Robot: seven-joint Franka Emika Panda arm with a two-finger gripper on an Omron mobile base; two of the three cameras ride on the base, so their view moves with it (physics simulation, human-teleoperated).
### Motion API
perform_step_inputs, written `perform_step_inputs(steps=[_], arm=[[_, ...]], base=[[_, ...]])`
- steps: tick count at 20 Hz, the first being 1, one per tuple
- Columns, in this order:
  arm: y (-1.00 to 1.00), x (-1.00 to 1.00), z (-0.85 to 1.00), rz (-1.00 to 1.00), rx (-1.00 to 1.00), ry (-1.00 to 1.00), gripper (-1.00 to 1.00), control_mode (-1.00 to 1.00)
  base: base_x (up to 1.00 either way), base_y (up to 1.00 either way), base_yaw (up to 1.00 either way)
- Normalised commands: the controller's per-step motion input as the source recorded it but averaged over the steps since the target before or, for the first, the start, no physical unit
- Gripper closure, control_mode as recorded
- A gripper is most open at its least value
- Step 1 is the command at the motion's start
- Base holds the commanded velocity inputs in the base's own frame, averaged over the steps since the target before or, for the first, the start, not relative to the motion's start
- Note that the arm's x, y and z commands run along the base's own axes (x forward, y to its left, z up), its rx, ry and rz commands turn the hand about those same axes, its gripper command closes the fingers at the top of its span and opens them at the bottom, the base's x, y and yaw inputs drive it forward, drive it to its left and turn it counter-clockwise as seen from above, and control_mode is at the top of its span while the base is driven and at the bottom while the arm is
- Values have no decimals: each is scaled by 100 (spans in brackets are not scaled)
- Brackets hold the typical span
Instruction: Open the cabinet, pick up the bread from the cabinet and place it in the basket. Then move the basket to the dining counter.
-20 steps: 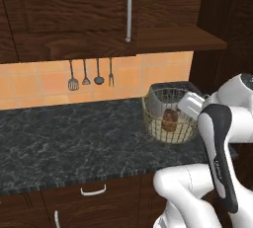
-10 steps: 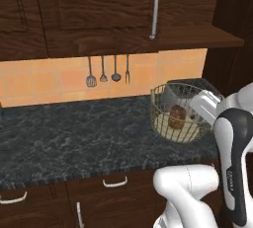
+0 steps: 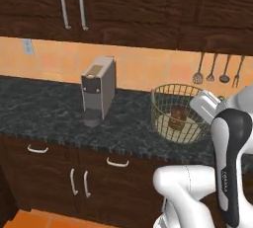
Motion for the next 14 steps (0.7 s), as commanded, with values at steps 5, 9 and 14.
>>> perform_step_inputs(steps=[5, 9, 14], arm=[[0, 0, 0, 0, 0, 0, 100, 100], [0, 0, 0, 0, 0, 0, 100, 100], [0, 0, 0, 0, 0, 0, 100, 100]], base=[[0, 75, 80], [0, 77, 79], [0, 71, 81]])
